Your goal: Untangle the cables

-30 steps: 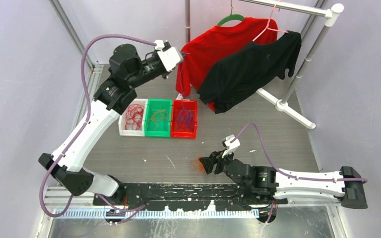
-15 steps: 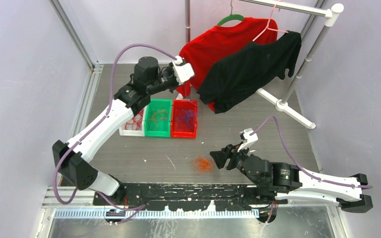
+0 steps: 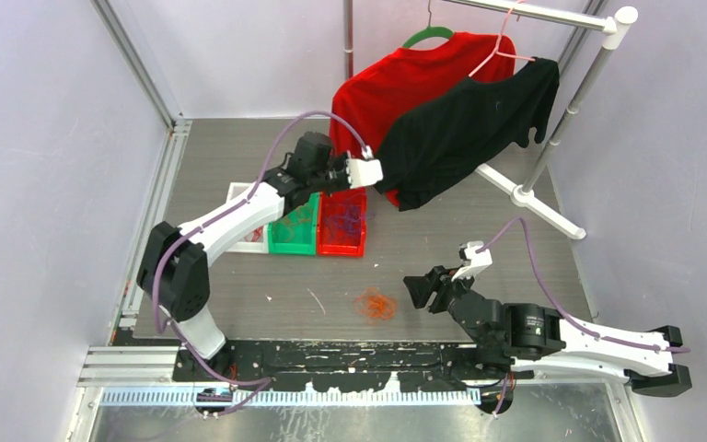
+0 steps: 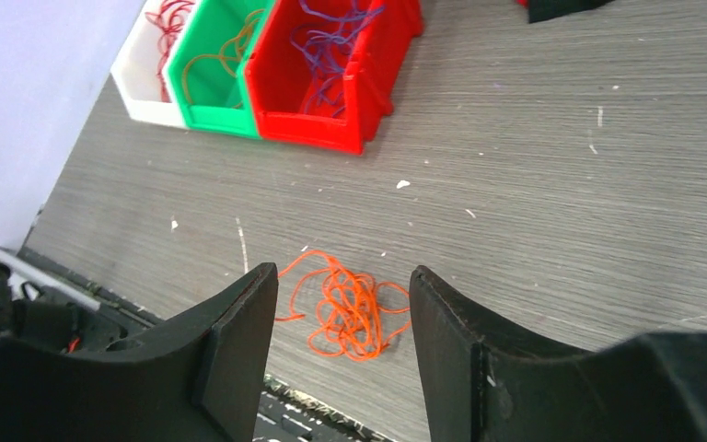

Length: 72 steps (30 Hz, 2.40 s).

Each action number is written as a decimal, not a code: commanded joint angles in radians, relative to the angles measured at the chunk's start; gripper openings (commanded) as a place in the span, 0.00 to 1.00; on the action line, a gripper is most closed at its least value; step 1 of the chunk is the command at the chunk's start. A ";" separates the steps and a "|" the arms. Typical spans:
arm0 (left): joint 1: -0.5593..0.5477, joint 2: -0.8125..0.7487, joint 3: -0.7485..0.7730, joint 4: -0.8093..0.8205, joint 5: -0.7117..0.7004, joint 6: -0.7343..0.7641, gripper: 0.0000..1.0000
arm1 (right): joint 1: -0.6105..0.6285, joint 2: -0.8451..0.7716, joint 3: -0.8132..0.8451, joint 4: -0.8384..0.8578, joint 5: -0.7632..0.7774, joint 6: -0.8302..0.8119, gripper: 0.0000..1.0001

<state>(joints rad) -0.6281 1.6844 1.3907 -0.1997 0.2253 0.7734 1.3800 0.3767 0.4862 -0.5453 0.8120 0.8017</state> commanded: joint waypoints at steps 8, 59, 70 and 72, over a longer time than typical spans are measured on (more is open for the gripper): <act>-0.015 -0.025 -0.114 -0.009 -0.014 0.152 0.00 | 0.005 0.065 -0.025 0.065 0.122 0.023 0.60; -0.067 -0.395 -0.104 -0.711 0.370 -0.418 0.94 | -0.006 0.521 -0.062 0.311 -0.096 -0.016 0.50; -0.201 -0.098 -0.053 -0.583 0.278 -0.828 0.92 | -0.006 0.286 -0.072 0.115 0.075 0.130 0.63; -0.209 -0.058 -0.045 -0.582 0.299 -0.850 0.92 | -0.006 0.262 -0.069 0.101 0.092 0.128 0.64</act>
<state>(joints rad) -0.8257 1.5784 1.2915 -0.8181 0.5014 0.0525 1.3769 0.6823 0.4091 -0.3923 0.8013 0.8875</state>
